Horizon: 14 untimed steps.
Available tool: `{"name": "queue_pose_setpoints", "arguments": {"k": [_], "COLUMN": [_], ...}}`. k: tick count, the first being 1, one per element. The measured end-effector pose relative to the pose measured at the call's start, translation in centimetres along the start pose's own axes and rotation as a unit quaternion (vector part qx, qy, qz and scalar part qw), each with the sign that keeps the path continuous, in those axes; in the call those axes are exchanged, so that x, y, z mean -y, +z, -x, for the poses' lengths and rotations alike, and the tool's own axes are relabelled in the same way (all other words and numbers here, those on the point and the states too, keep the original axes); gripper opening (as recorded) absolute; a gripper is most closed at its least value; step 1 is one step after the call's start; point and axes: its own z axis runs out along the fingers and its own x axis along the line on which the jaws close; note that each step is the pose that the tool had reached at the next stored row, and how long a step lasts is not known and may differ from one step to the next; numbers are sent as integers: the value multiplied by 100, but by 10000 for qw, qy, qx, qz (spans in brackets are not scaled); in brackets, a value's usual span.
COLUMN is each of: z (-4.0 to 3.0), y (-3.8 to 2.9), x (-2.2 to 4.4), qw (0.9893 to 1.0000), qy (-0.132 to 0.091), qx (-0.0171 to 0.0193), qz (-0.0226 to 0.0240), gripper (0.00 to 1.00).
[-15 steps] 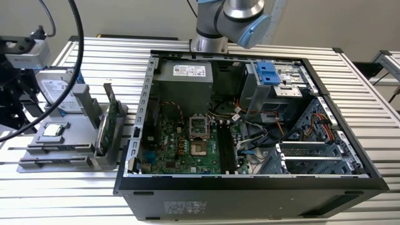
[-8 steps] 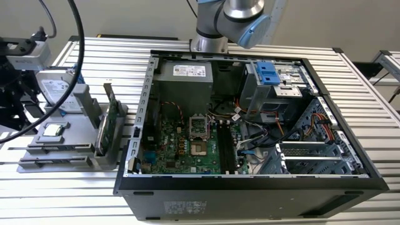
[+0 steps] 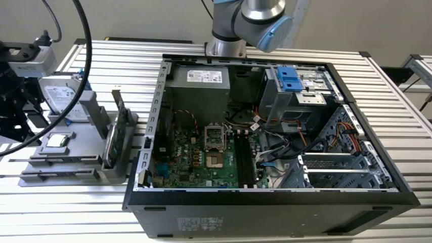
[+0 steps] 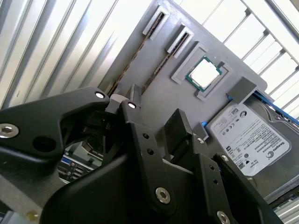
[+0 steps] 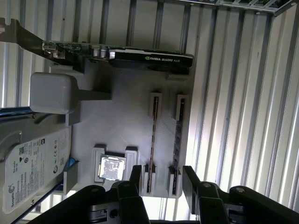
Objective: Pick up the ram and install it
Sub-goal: 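Pick up the ram and move it above insertion slot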
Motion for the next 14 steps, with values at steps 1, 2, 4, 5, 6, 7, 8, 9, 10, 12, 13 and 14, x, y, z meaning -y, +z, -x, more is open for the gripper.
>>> {"name": "queue_pose_setpoints", "arguments": {"k": [1,2,4,5,6,7,8,9,10,12,13,14], "z": [0,0,0,0,0,0,0,0,0,0,0,0], "y": [2,5,9,10,12,15,18,21,24,33,38,43], "x": [0,0,0,0,0,0,0,0,0,0,0,0], "qw": [10000,10000,10000,10000,10000,10000,10000,10000,10000,10000,10000,10000], "qy": [0,0,0,0,0,0,0,0,0,0,0,1], "qx": [0,0,0,0,0,0,0,0,0,-1,0,0], "qz": [0,0,0,0,0,0,1,1,0,1,1,0], "gripper": [100,100,100,100,100,100,100,100,100,100,100,100]}}
